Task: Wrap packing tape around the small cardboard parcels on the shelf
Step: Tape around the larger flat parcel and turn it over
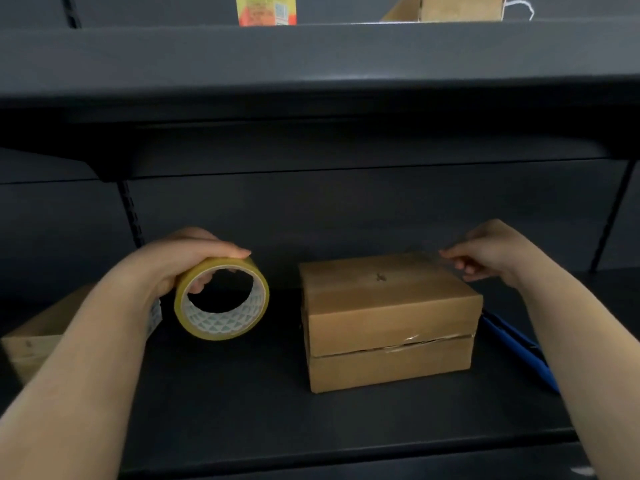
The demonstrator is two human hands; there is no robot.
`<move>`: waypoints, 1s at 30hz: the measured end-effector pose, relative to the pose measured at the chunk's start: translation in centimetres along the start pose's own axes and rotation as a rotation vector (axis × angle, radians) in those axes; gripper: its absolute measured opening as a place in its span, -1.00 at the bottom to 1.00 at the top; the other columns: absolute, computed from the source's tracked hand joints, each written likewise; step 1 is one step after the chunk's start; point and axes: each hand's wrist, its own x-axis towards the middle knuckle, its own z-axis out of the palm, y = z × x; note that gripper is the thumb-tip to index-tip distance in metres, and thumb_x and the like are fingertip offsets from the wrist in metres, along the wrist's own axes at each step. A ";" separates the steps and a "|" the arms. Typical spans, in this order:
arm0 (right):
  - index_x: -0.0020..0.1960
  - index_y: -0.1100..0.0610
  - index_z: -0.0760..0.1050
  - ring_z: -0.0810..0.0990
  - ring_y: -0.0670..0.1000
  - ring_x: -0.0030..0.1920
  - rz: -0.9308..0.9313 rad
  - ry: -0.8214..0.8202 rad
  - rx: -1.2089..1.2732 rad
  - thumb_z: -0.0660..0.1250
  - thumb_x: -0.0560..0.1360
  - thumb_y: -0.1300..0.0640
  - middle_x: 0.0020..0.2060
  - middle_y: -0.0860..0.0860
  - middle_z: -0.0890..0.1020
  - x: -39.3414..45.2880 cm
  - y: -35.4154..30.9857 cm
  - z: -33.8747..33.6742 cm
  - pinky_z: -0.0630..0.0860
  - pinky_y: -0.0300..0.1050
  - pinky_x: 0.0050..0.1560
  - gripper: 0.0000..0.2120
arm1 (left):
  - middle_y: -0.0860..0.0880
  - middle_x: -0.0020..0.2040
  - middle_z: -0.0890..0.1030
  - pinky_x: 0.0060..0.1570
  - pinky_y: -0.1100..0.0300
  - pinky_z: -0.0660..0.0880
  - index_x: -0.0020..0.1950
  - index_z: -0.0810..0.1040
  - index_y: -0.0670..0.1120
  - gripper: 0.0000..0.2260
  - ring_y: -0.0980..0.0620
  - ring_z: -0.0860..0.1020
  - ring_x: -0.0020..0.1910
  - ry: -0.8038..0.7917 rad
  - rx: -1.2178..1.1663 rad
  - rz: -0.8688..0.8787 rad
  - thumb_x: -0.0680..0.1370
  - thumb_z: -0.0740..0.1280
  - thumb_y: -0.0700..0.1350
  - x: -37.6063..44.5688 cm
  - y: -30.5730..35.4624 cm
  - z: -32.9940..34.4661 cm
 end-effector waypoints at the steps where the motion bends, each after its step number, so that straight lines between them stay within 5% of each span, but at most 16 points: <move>1: -0.21 0.24 0.51 0.44 -0.03 -0.46 -0.002 0.003 0.000 0.39 0.44 0.25 -0.46 0.08 0.50 0.1 0.1 0.0 0.49 -0.15 -0.36 -0.90 | 0.01 -0.59 0.33 -0.63 0.32 0.25 -0.52 0.60 -0.04 -0.73 0.10 0.29 -0.59 -0.009 -0.005 -0.002 0.08 0.58 0.11 0.2 -0.1 0.0; 5: -0.27 0.23 0.46 0.47 -0.01 -0.41 0.001 -0.012 -0.026 0.41 0.44 0.23 -0.44 0.09 0.50 0.1 0.7 0.3 0.45 -0.18 -0.40 -0.83 | 0.03 -0.60 0.35 -0.65 0.31 0.26 -0.38 0.65 -0.09 -0.43 0.14 0.32 -0.62 -0.043 -0.007 0.001 -0.16 0.55 0.30 0.8 -1.2 0.3; 8: -0.31 0.21 0.42 0.49 0.01 -0.35 0.003 0.012 -0.024 0.43 0.42 0.21 -0.40 0.10 0.49 0.2 1.2 0.7 0.40 -0.19 -0.41 -0.78 | 0.00 -0.58 0.33 -0.64 0.32 0.24 -0.27 0.61 -0.19 -0.48 0.13 0.30 -0.63 -0.057 -0.037 -0.027 0.02 0.57 0.17 0.9 -1.9 0.7; 11: -0.30 0.22 0.46 0.45 0.01 -0.40 0.032 0.018 0.011 0.43 0.43 0.17 -0.43 0.08 0.47 0.1 1.8 0.9 0.38 -0.17 -0.41 -0.79 | 0.00 -0.60 0.33 -0.65 0.32 0.24 -0.36 0.61 -0.16 -0.43 0.12 0.30 -0.64 -0.058 -0.085 -0.038 -0.12 0.58 0.24 1.1 -2.7 1.1; 14: -0.15 0.23 0.52 0.52 0.06 -0.31 0.089 -0.010 0.142 0.43 0.43 0.11 -0.32 0.12 0.54 -0.3 2.7 1.1 0.45 -0.11 -0.33 -0.82 | -0.01 -0.59 0.33 -0.65 0.33 0.25 -0.36 0.59 -0.17 -0.42 0.12 0.31 -0.63 -0.055 -0.129 -0.051 -0.15 0.57 0.21 1.3 -3.6 1.7; 17: 0.10 0.24 0.47 0.59 0.15 -0.07 0.155 0.021 0.331 0.45 0.39 0.08 -0.08 0.17 0.61 -0.4 3.6 1.6 0.53 -0.01 -0.16 -0.63 | -0.01 -0.60 0.34 -0.64 0.33 0.27 -0.37 0.58 -0.16 -0.50 0.11 0.33 -0.64 -0.058 -0.178 -0.049 -0.09 0.56 0.17 1.2 -4.3 2.7; 20: 0.29 0.23 0.39 0.58 0.13 -0.03 0.172 0.059 0.360 0.46 0.38 0.01 0.03 0.15 0.59 -0.2 4.0 2.0 0.49 -0.07 -0.26 -0.43 | 0.00 -0.61 0.35 -0.64 0.32 0.30 -0.39 0.61 -0.13 -0.53 0.10 0.34 -0.64 -0.061 -0.225 -0.029 -0.07 0.58 0.17 1.3 -4.9 3.3; 23: 0.40 0.16 0.25 0.54 0.10 -0.01 0.173 0.066 0.345 0.49 0.35 0.00 0.13 0.11 0.50 -0.3 4.2 2.2 0.48 -0.07 -0.27 -0.27 | 0.01 -0.60 0.36 -0.57 0.27 0.32 -0.52 0.59 -0.03 -0.78 0.07 0.37 -0.57 -0.046 -0.226 -0.011 0.16 0.56 0.05 1.2 -5.1 3.6; 27: 0.18 0.07 0.46 0.48 0.01 0.14 -0.227 0.343 0.074 0.52 0.34 0.10 0.13 0.01 0.49 -0.5 4.6 2.6 0.40 -0.11 0.05 -0.54 | 0.02 -0.61 0.38 -0.58 0.27 0.32 -0.51 0.58 -0.03 -0.76 0.07 0.38 -0.57 -0.031 -0.298 0.011 0.09 0.57 0.07 1.2 -5.7 3.5; 30: -0.07 0.01 0.62 0.48 -0.11 0.04 -0.378 0.338 -0.279 0.48 0.38 0.07 -0.04 -0.07 0.56 -0.8 3.3 2.3 0.39 -0.19 0.04 -0.86 | 0.01 -0.60 0.41 -0.60 0.29 0.35 -0.44 0.64 -0.02 -0.58 0.09 0.41 -0.58 -0.057 -0.262 0.017 -0.09 0.58 0.23 1.1 -6.0 3.7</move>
